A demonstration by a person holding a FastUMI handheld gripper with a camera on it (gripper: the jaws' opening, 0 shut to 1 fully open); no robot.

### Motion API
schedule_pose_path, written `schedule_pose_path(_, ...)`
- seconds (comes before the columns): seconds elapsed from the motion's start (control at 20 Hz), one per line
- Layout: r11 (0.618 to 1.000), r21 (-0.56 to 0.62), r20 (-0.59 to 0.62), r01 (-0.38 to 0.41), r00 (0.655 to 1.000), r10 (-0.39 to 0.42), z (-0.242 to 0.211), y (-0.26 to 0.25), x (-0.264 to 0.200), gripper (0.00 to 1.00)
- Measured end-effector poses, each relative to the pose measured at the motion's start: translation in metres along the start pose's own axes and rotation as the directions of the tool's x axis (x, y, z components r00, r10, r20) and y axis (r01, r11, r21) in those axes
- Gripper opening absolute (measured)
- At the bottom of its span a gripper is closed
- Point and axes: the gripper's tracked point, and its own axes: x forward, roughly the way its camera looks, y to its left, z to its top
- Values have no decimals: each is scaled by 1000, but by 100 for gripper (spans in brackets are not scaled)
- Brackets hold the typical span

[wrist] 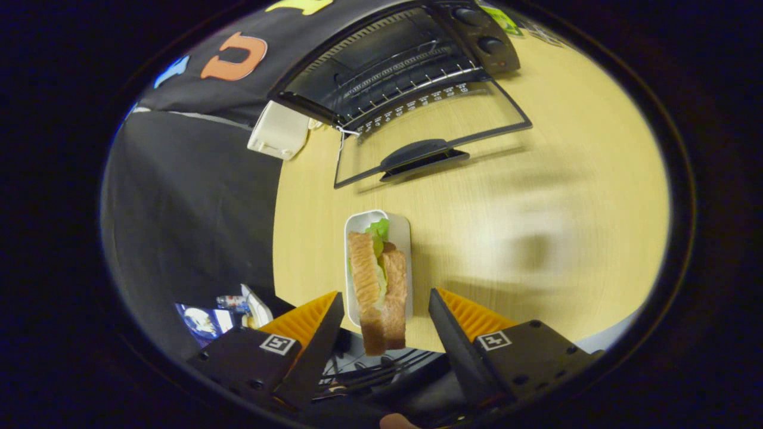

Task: Open the toaster oven, put the food inside, and close the toaster oven door.

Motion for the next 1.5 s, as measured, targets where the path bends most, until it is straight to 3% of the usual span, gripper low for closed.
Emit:
schedule_pose_path(0.25,995,74,-27,-67,997,69,2,8,0,51)
schedule_pose_path(0.5,996,45,-89,-78,993,82,-10,15,-7,36)
schedule_pose_path(0.8,991,30,-38,-134,990,135,6,40,-31,34)
schedule_pose_path(1.0,968,92,106,-231,969,221,48,62,-44,34)
schedule_pose_path(1.15,935,143,244,-325,927,285,93,76,-53,34)
schedule_pose_path(1.5,838,248,510,-485,801,313,184,65,-35,33)
